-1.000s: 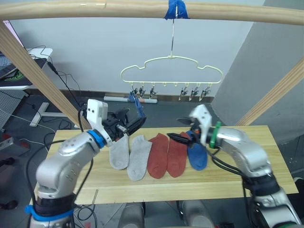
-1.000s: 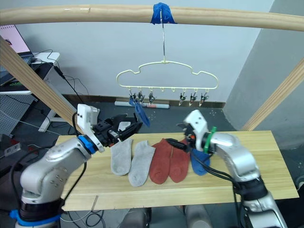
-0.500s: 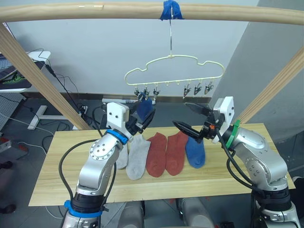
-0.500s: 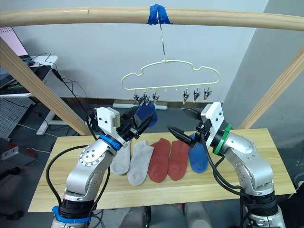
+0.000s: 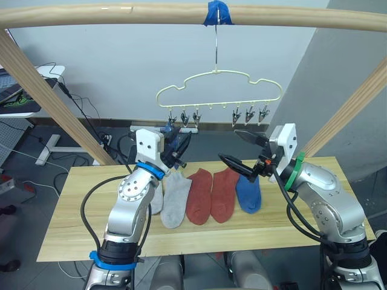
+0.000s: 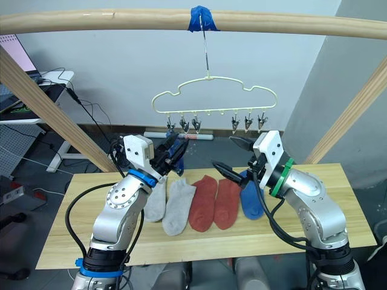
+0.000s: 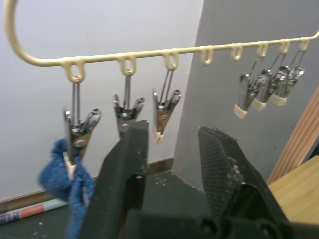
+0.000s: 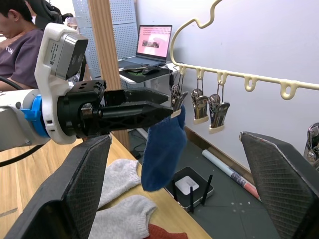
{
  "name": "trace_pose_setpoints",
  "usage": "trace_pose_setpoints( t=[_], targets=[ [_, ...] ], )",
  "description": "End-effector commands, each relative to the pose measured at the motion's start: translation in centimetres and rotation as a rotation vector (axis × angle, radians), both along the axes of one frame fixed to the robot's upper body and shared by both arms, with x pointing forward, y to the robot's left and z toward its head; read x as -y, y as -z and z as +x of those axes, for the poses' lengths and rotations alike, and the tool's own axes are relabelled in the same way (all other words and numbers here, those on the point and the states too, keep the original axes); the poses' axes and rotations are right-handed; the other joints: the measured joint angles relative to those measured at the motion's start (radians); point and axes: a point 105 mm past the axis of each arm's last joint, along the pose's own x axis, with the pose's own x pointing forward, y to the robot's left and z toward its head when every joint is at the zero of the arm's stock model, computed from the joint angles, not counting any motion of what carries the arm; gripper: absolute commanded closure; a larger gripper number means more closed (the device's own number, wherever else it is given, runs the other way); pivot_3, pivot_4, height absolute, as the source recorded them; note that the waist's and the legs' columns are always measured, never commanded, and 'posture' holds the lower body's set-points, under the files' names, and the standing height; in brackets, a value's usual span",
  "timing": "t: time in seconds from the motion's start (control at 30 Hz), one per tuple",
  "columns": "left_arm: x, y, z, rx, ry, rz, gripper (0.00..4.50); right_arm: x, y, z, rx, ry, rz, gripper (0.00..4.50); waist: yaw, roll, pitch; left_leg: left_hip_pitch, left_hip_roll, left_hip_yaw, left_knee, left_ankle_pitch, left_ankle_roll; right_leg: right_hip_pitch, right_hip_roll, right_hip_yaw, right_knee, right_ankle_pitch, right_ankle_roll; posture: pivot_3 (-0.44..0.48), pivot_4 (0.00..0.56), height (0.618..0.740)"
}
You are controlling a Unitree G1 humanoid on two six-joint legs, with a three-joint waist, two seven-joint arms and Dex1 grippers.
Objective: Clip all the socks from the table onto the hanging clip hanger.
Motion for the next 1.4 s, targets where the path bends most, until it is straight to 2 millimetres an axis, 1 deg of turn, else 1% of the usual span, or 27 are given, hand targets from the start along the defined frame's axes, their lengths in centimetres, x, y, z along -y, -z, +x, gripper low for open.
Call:
trace_pose_setpoints(
  t=[0.03, 0.33, 0.43, 0.5, 0.73, 0.93, 1.1, 1.23, 1.4],
  targets=[
    [0.2, -1.1, -0.1, 0.051, 0.004, -0.001, 2.76, -0.1, -0.8, -0.5, 0.046, -0.024, 0.015, 0.14, 0.000, 0.000, 0.000, 0.000, 0.000, 0.000, 0.000, 0.000, 0.000, 0.000, 0.000, 0.000, 0.000, 0.000, 0.000, -0.132, 0.178, 0.740],
    [-0.3, -0.9, 1.3, 0.039, -0.054, -0.040, 2.76, -1.2, -2.0, -0.8, 0.074, -0.072, 0.037, 0.14, -0.002, 0.000, 0.000, 0.000, 0.000, 0.000, 0.001, 0.000, 0.000, 0.000, 0.000, 0.000, 0.000, 0.000, 0.000, -0.144, 0.180, 0.740],
    [-0.2, -0.8, 1.7, 0.044, -0.072, -0.047, 2.76, -1.3, -2.2, -1.0, 0.072, -0.086, 0.040, 0.14, -0.001, 0.000, 0.000, 0.000, 0.000, 0.000, 0.001, 0.000, 0.000, 0.000, 0.000, 0.000, 0.000, 0.001, 0.000, -0.147, 0.182, 0.740],
    [-0.2, -0.8, 1.9, 0.048, -0.082, -0.047, 2.76, -1.3, -2.3, -1.1, 0.071, -0.089, 0.045, 0.14, -0.002, 0.000, 0.000, 0.000, 0.000, 0.000, 0.001, 0.000, 0.000, 0.000, 0.000, 0.000, 0.000, 0.003, -0.004, -0.151, 0.184, 0.740],
    [0.1, -0.7, 2.7, 0.061, -0.098, -0.057, 2.76, -1.7, -3.3, -1.0, 0.085, -0.103, 0.059, 0.14, -0.003, 0.000, 0.000, 0.000, 0.000, 0.000, 0.001, 0.000, 0.000, 0.000, 0.001, 0.000, 0.000, 0.003, -0.003, -0.159, 0.185, 0.740],
    [0.1, -0.9, 3.2, 0.073, -0.113, -0.059, 2.76, -1.7, -3.5, -0.9, 0.087, -0.099, 0.055, 0.14, -0.003, 0.000, 0.000, 0.000, 0.000, 0.000, 0.001, 0.000, 0.000, 0.000, 0.001, 0.000, 0.000, 0.003, -0.004, -0.161, 0.186, 0.740],
    [0.0, -0.9, 3.3, 0.076, -0.117, -0.062, 2.76, -1.8, -4.0, -1.0, 0.096, -0.102, 0.064, 0.14, -0.005, 0.000, 0.000, 0.000, 0.000, 0.000, 0.001, 0.000, 0.000, 0.000, 0.001, 0.000, 0.000, 0.003, -0.003, -0.169, 0.188, 0.740],
    [0.0, -0.9, 3.5, 0.074, -0.119, -0.065, 2.76, -1.8, -4.0, -1.0, 0.095, -0.102, 0.060, 0.14, -0.007, 0.000, 0.000, 0.000, 0.000, 0.000, 0.001, 0.000, 0.000, 0.000, 0.001, 0.000, 0.000, 0.003, -0.003, -0.172, 0.187, 0.740],
    [0.2, -1.0, 4.2, 0.082, -0.122, -0.070, 2.76, -1.9, -4.2, -1.1, 0.098, -0.101, 0.060, 0.14, -0.012, 0.000, 0.000, 0.000, 0.000, 0.000, 0.001, 0.000, 0.000, 0.000, 0.001, 0.000, 0.000, 0.003, -0.003, -0.181, 0.184, 0.740]
  ],
)
